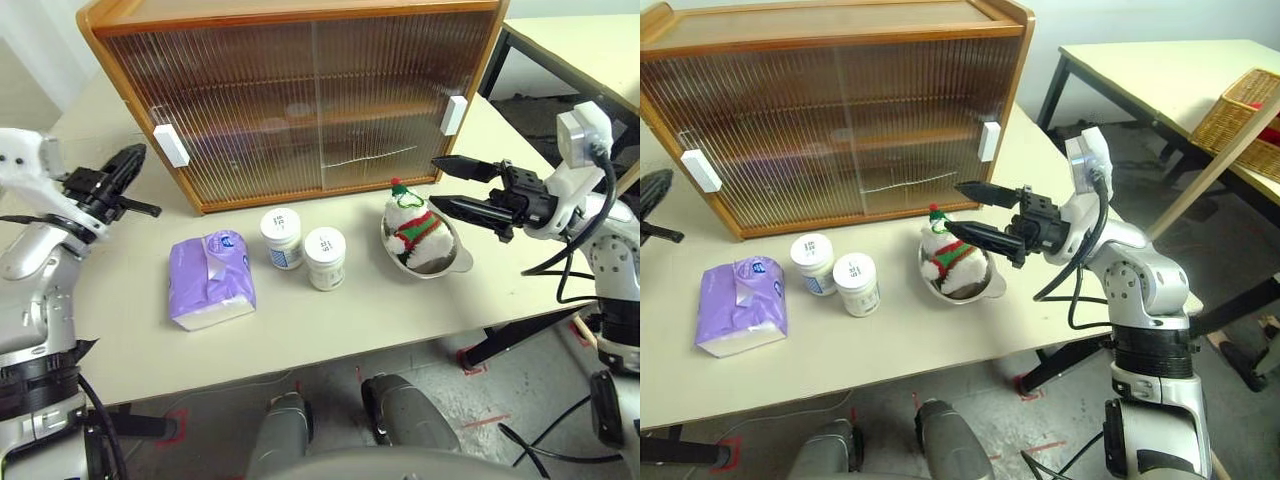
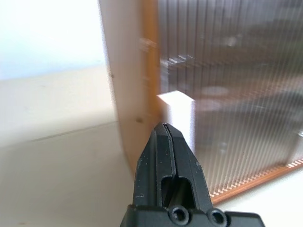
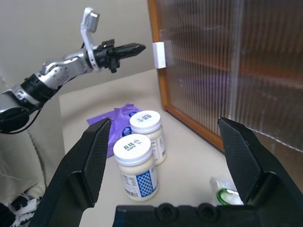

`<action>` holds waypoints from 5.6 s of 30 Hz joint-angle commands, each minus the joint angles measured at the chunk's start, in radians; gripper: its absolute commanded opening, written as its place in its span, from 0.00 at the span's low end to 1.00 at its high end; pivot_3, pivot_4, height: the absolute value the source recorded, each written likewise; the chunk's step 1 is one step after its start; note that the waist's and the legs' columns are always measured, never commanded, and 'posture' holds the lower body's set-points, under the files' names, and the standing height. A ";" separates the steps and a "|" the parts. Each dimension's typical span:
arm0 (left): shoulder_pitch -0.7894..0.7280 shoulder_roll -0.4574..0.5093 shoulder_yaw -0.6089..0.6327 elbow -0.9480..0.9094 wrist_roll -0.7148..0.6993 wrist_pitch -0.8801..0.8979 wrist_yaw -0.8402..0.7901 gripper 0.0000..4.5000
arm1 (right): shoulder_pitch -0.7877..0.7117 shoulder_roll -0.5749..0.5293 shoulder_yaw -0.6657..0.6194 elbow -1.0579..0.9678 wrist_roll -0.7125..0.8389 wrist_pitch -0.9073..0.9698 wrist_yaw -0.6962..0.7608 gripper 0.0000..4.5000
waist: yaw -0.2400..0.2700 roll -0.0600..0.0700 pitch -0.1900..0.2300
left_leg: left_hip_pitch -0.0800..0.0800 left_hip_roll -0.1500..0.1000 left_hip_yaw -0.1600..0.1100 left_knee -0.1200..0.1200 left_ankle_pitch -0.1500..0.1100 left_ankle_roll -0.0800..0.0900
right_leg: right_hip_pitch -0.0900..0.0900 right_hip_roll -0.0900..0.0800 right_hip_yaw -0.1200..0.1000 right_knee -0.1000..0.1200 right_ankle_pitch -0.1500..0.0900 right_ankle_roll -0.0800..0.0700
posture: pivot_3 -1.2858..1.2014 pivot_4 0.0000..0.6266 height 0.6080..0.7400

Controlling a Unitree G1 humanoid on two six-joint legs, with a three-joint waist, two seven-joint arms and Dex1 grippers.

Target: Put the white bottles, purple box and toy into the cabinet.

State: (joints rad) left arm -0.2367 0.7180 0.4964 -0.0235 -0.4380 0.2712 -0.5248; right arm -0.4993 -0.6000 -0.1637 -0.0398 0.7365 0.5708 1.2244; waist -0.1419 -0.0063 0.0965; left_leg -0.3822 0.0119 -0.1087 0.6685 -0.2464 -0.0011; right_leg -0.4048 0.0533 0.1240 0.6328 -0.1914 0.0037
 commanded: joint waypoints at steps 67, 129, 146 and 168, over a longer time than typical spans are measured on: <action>-0.318 -0.241 -0.325 0.148 0.095 -0.052 -0.115 0.07 | 0.084 0.014 0.024 -0.190 0.053 -0.020 -0.130 1.00 | -0.098 0.000 0.000 | -0.019 -0.021 0.005 0.011 -0.002 0.021 | 0.004 -0.012 -0.002 -0.019 0.001 0.029 | 0.39 0.12 1.00; 0.081 -0.231 0.467 -0.228 -0.825 0.960 0.414 0.02 | -0.004 0.050 0.082 -0.090 0.016 -0.089 -0.061 1.00 | -0.055 0.009 -0.026 | -0.015 -0.005 0.003 -0.005 0.002 0.004 | -0.016 -0.013 0.003 -0.001 -0.001 0.006 | 0.43 0.12 1.00; -0.172 -0.281 0.161 -0.247 -0.945 0.668 0.814 0.02 | -0.019 0.079 0.090 -0.105 0.023 -0.082 -0.073 1.00 | -0.022 0.005 -0.023 | 0.003 -0.011 0.007 -0.003 0.002 0.003 | 0.003 -0.010 0.003 -0.002 -0.001 0.007 | 0.43 0.09 1.00; -0.435 -0.462 0.017 0.007 -0.545 0.251 0.842 0.02 | -0.011 0.133 0.102 -0.124 0.011 -0.109 -0.146 1.00 | -0.018 0.001 -0.021 | 0.001 -0.010 0.010 0.001 0.000 0.003 | 0.006 -0.002 0.001 -0.005 -0.002 0.009 | 0.43 0.10 1.00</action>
State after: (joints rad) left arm -0.6524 0.2625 0.5234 -0.0497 -1.0105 0.5489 0.3281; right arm -0.5179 -0.4759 -0.0643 -0.1490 0.7648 0.4746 1.1000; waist -0.1602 -0.0050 0.0751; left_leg -0.3809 0.0015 -0.0988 0.6699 -0.2460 0.0022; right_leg -0.3986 0.0516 0.1248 0.6281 -0.1936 0.0123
